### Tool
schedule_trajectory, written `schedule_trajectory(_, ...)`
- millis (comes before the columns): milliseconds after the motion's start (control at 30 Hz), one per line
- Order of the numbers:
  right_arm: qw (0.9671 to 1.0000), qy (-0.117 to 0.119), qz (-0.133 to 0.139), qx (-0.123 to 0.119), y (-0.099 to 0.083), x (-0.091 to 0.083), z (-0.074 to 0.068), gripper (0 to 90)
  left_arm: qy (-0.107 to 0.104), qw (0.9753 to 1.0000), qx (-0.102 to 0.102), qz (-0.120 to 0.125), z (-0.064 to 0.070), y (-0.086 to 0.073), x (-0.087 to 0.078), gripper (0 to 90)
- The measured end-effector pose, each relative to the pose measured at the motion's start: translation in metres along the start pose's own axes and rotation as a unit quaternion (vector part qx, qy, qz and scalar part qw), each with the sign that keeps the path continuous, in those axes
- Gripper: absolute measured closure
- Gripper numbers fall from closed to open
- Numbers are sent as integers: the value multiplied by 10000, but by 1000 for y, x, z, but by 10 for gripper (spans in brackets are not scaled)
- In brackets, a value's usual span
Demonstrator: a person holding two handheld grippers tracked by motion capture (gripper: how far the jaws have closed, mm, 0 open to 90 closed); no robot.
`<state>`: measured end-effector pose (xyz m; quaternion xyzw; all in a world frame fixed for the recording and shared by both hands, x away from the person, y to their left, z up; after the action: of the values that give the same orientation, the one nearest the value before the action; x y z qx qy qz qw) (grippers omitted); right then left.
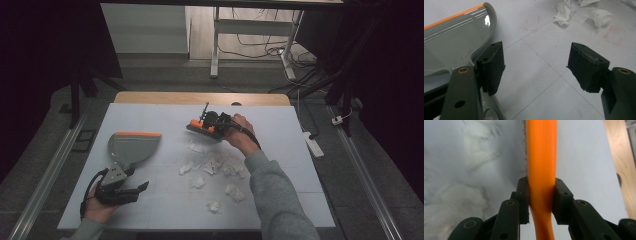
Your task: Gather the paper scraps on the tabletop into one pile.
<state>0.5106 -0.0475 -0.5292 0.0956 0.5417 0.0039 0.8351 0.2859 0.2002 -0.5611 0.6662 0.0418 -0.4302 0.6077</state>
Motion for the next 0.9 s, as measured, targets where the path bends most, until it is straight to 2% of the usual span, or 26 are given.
schedule_trajectory(167,9993,17,-152,-332,9,1,-12,707,15,10000,8,2,0,0,0,303)
schedule_trajectory(267,9980,-53,-276,-565,9,-2,-19,708,20,10000,10,-11,0,-1,0,303)
schedule_trajectory(367,9969,-5,-268,-743,9,-6,-29,708,30,10000,3,-15,0,-1,0,303)
schedule_trajectory(400,9970,74,-253,-726,9,-8,-34,708,34,10000,-1,-11,0,-1,0,303)
schedule_trajectory(467,9956,115,-368,-856,5,-13,-42,708,37,10000,-5,-12,0,-1,0,303)
schedule_trajectory(500,9955,117,-317,-885,4,-15,-46,708,34,10000,0,-21,-1,-1,0,303)
schedule_trajectory(533,9940,145,-258,-1048,2,-17,-48,708,39,10000,3,-30,-1,-1,0,303)
schedule_trajectory(567,9940,170,-215,-1061,1,-18,-50,708,41,10000,-1,-32,-1,-2,0,303)
schedule_trajectory(633,9925,320,-353,-1122,-6,-24,-55,708,42,10000,3,-37,0,-2,0,303)
schedule_trajectory(667,9934,318,-248,-1075,-8,-26,-58,708,45,10000,1,-30,0,-2,0,303)
schedule_trajectory(700,9939,419,-88,-1016,-9,-26,-63,708,43,10000,-3,-20,0,-1,0,303)
schedule_trajectory(833,9938,472,10,-1010,-16,-38,-69,707,44,10000,-3,-17,0,-1,0,303)
schedule_trajectory(900,9949,342,112,-942,-18,-45,-67,707,49,10000,-7,-20,0,-1,0,303)
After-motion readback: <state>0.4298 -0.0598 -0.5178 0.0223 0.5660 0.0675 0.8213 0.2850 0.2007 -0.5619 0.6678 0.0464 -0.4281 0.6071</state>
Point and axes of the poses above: each handheld gripper's, and its own axes: x roughly forward along the jaws, y roughly out of its top, z roughly to its right, the point moved 8 cm from there along x, roughly forward along the jaws, and after that the axes turned 7 degrees about -x, right-handed, at the moved point
